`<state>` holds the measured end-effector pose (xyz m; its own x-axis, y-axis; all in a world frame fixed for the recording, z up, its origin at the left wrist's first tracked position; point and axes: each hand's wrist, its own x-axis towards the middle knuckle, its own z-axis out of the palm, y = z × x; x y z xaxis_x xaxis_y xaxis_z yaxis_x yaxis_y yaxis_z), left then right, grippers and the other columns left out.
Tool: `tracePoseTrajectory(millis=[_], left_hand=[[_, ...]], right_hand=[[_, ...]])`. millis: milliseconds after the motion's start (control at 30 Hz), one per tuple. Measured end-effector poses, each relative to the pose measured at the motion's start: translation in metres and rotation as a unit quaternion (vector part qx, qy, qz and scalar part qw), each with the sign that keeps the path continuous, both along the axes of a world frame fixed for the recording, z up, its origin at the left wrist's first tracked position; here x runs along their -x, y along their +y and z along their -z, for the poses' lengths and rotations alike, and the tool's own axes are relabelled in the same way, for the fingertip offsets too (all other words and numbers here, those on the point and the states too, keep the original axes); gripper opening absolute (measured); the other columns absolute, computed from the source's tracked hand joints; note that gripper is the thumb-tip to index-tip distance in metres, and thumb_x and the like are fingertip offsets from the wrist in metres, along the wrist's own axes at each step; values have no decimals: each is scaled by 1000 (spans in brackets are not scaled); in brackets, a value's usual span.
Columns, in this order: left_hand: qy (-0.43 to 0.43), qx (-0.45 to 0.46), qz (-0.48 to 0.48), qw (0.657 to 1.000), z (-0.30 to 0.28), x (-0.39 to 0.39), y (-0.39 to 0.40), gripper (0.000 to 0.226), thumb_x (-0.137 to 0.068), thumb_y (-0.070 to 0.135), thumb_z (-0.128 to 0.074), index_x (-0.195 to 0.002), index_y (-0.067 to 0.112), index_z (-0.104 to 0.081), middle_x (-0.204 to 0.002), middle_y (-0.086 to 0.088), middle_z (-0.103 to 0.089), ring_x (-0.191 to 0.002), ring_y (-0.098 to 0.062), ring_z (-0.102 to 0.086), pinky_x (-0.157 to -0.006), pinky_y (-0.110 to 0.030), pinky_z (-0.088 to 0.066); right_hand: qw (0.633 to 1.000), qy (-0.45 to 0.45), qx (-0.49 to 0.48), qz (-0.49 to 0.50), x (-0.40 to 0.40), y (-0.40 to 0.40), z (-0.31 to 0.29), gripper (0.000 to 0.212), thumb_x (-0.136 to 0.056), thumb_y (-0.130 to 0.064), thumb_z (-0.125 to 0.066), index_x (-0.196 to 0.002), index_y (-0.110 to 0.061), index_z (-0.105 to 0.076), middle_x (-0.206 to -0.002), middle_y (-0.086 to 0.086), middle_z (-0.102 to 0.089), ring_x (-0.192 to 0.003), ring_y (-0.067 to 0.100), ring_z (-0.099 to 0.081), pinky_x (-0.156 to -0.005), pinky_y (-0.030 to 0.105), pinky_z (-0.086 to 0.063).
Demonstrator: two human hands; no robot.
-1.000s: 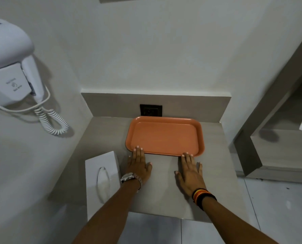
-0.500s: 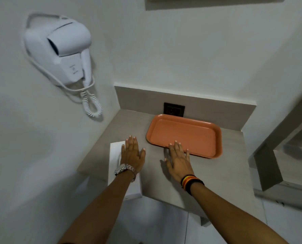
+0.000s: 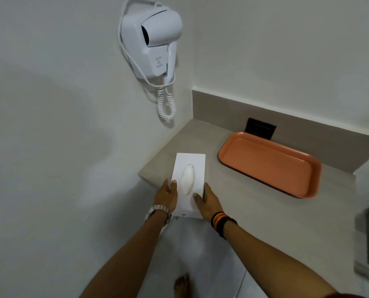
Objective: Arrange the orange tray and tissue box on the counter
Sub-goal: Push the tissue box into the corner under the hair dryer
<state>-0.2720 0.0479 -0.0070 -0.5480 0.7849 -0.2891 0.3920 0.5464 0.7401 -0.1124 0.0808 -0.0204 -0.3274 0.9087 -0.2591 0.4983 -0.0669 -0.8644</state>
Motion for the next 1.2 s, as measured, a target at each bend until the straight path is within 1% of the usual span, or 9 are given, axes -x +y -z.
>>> tracePoseTrajectory(millis=[67,167,300,433,600,767,900,1000,1200], left_hand=[[-46,-16,-25,999,-2,-6,0,55,-101,49,-33,-134,13,-58,-138,-14,-61,-124,-35,-56,-108,-43,-43],[-92,-26,-74,993,-6,-15,3,53,-99,45,-37,-126,7,-61,-130,-15,-64,-120,-36,-58,-107,-50,-44],[-96,-52,-103,989,-15,-13,16,43,-95,40,-42,-111,8,-66,-116,-14,-69,-109,-35,-61,-99,-46,-48],[-81,-77,-98,989,-32,1,48,46,-93,39,-41,-113,7,-67,-114,-15,-70,-109,-37,-62,-100,-50,-50],[-63,-62,-59,994,-46,26,107,54,-97,40,-37,-129,2,-59,-127,-20,-65,-118,-40,-59,-104,-51,-47],[-70,-43,-49,995,-41,55,176,50,-97,43,-36,-118,7,-64,-115,-12,-66,-109,-36,-61,-86,-39,-43],[-16,-41,-16,999,-31,70,220,49,-99,36,-35,-125,7,-64,-121,-17,-68,-105,-36,-62,-92,-41,-48],[-5,-39,4,999,-21,77,242,45,-98,32,-36,-119,4,-65,-116,-18,-69,-106,-38,-62,-94,-44,-50],[17,-41,33,998,-10,91,271,44,-98,28,-36,-103,-4,-64,-107,-26,-68,-99,-42,-64,-88,-44,-52]], right_hand=[[999,25,12,18,5,-5,1,51,-104,-24,-50,-152,-18,-35,-146,7,-55,-131,29,-54,-112,38,-42],[998,39,32,48,14,-9,1,53,-106,-19,-47,-156,-16,-29,-149,10,-52,-134,31,-52,-114,38,-40],[996,55,36,65,23,0,-5,51,-106,-18,-46,-154,-16,-31,-146,11,-54,-131,33,-54,-110,34,-42],[993,71,37,87,40,29,-19,53,-106,-19,-46,-156,-17,-28,-145,11,-55,-128,34,-55,-111,43,-46],[990,85,33,108,67,82,-35,58,-106,-18,-44,-159,-16,-22,-150,10,-52,-134,34,-53,-115,48,-44],[987,89,26,129,95,142,-36,57,-105,-15,-45,-158,-15,-25,-151,9,-51,-135,32,-52,-115,39,-41],[983,91,37,153,112,182,-25,61,-105,-15,-46,-160,-13,-21,-155,8,-47,-139,31,-48,-116,35,-37],[982,89,39,164,119,204,-16,61,-104,-14,-47,-160,-13,-22,-154,8,-48,-137,31,-49,-111,30,-36],[981,94,62,159,122,230,1,63,-102,-16,-53,-159,-13,-25,-156,8,-47,-140,31,-47,-121,42,-36]])
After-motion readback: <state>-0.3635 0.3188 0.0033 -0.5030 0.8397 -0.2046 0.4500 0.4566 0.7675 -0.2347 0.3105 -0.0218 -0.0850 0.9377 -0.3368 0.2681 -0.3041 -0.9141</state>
